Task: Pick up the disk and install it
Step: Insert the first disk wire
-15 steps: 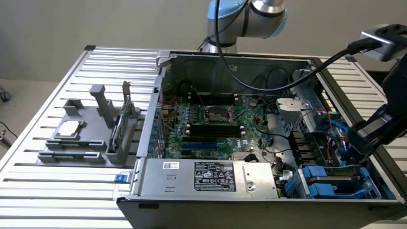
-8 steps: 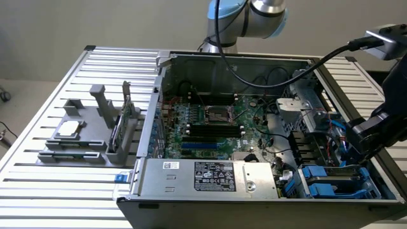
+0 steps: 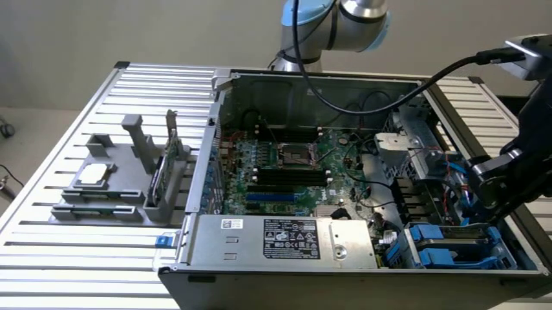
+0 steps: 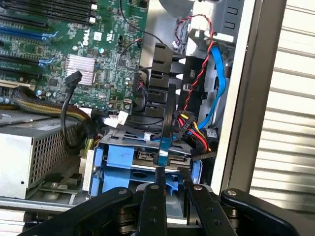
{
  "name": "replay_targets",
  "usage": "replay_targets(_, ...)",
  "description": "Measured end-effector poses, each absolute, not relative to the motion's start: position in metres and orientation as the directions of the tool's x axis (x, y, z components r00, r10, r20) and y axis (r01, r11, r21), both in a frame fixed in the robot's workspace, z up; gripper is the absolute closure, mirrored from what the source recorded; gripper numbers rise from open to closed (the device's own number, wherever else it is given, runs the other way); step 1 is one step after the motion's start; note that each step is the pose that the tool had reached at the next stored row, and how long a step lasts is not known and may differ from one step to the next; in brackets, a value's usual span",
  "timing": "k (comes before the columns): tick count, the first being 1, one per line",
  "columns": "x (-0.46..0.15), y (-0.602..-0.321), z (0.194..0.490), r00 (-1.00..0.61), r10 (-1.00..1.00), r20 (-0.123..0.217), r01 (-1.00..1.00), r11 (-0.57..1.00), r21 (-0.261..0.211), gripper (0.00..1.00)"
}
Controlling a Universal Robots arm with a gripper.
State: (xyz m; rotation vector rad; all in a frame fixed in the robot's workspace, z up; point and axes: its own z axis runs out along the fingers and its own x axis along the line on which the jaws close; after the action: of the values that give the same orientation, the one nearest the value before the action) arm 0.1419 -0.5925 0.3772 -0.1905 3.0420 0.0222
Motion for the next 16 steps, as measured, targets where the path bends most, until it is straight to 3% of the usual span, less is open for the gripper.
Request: replay_targets(16, 0.1419, -0.5925, 0.3744, -0.984, 0.152, -0.094, 0.152, 0.988, 0.009, 0.75)
